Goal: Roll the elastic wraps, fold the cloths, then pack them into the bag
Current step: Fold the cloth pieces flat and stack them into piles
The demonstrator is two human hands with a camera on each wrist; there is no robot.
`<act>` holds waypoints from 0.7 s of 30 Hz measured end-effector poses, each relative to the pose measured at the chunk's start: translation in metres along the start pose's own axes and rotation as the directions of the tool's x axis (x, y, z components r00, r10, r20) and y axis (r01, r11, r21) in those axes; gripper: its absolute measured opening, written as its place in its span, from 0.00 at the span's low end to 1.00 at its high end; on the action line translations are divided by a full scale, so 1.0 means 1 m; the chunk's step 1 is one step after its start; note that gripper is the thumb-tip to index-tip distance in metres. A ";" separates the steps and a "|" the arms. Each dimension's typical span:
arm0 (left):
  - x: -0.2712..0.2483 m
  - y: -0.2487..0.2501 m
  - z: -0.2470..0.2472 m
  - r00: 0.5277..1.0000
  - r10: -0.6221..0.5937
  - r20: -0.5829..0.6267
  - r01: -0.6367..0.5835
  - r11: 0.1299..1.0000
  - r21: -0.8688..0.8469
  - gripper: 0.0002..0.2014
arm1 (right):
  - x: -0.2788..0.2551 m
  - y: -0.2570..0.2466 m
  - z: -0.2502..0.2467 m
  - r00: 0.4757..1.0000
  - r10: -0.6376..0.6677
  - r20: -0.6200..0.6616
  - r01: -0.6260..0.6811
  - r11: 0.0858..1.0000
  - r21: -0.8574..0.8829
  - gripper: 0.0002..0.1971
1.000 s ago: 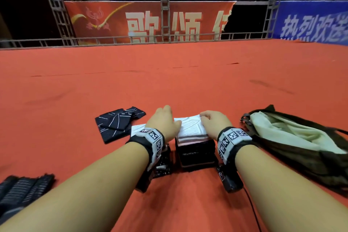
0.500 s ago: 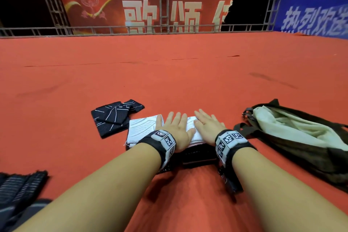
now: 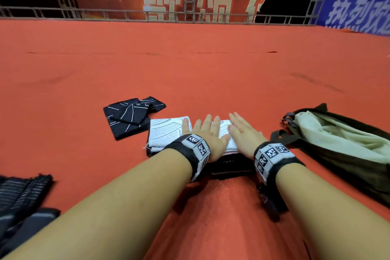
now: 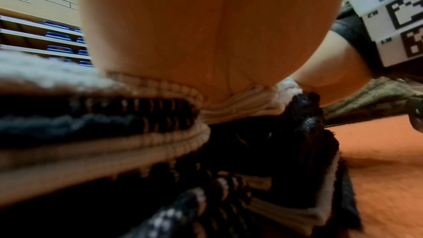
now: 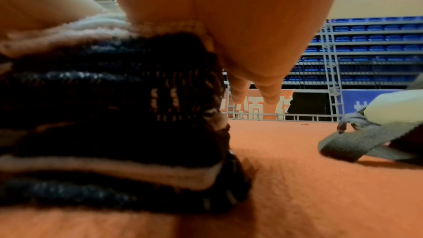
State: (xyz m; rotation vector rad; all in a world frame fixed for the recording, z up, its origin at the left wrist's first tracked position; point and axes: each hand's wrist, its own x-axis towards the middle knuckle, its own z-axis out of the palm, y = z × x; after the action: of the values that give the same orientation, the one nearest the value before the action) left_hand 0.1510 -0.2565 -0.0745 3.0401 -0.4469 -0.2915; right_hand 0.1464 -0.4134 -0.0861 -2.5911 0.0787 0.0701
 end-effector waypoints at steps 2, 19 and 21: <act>0.000 0.001 0.000 1.000 0.001 0.000 -0.001 1.000 0.007 0.36 | -0.002 -0.001 0.001 1.000 0.008 -0.014 -0.009 0.999 -0.047 0.26; -0.060 -0.157 -0.107 0.965 -0.079 -0.251 0.033 0.982 -0.185 0.25 | -0.017 -0.145 -0.034 0.991 -0.129 -0.045 0.108 0.940 -0.324 0.27; -0.077 -0.190 -0.100 0.964 -0.129 -0.233 0.089 0.981 -0.174 0.16 | -0.021 -0.183 -0.017 0.976 -0.218 -0.012 0.207 0.944 -0.258 0.27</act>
State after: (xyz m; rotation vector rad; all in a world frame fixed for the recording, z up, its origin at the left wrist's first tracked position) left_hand 0.1512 -0.0495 0.0214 2.8921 -0.2269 0.0416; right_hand 0.1386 -0.2651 0.0246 -2.8411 -0.2096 -0.0559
